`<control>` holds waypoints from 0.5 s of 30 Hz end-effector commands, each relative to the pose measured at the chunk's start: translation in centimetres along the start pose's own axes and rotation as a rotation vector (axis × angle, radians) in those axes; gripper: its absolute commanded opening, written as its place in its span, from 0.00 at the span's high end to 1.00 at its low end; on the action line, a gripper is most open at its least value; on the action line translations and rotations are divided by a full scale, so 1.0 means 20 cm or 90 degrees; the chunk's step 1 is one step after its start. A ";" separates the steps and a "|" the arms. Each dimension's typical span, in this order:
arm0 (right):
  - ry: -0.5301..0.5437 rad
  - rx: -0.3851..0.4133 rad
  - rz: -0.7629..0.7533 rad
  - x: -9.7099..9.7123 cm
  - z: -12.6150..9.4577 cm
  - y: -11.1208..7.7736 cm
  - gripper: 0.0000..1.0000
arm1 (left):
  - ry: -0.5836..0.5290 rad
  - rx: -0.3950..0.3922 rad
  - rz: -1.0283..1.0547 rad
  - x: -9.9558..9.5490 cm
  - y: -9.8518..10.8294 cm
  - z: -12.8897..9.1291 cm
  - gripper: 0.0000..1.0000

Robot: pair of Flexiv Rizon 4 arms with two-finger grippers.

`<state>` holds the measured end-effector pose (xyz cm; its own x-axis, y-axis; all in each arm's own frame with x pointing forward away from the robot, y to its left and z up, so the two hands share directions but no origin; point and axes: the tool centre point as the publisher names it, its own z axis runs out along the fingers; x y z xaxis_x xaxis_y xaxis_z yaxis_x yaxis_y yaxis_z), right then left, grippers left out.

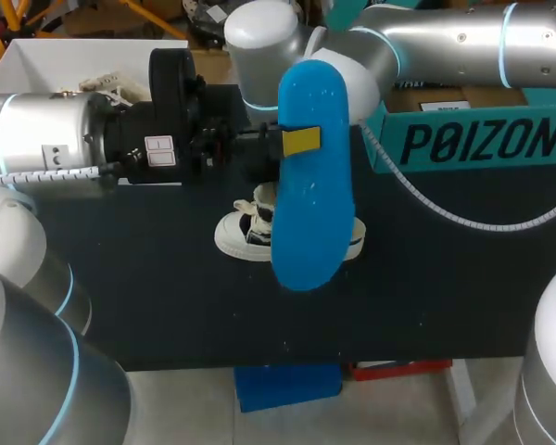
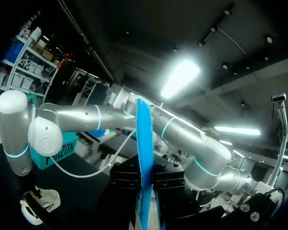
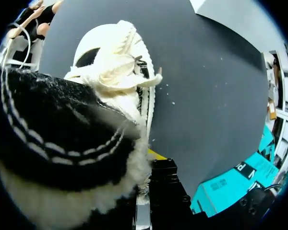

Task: Take the shoe out of the shoebox, open the shoe tongue, remove and reinsert the insole, then place the shoe into the shoebox

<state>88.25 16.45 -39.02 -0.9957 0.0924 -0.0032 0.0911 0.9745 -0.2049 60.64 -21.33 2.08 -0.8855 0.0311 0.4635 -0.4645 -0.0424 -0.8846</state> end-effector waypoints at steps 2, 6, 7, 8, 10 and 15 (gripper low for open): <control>0.014 0.071 0.187 0.01 -0.34 -0.12 1.00 | -0.005 0.001 -0.001 0.02 0.00 0.00 1.00; 0.029 0.088 0.342 -0.01 -0.45 -0.24 1.00 | -0.005 0.001 -0.001 0.02 0.00 0.00 1.00; 0.041 0.092 0.393 -0.02 -0.46 -0.27 1.00 | -0.005 0.001 -0.001 0.02 0.00 0.00 1.00; 0.051 0.090 0.433 -0.03 -0.46 -0.29 1.00 | -0.005 0.001 -0.001 0.02 0.00 0.00 1.00; 0.089 0.073 0.552 -0.08 -0.47 -0.32 1.00 | -0.005 0.001 -0.001 0.02 0.00 0.00 1.00; 0.136 0.047 0.744 -0.13 -0.44 -0.33 1.00 | -0.005 0.001 -0.001 0.02 0.00 0.00 1.00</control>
<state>89.86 11.85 -28.55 -0.8251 0.5589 -0.0833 0.5564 0.7778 -0.2925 60.64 -21.33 2.08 -0.8856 0.0311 0.4635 -0.4645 -0.0424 -0.8846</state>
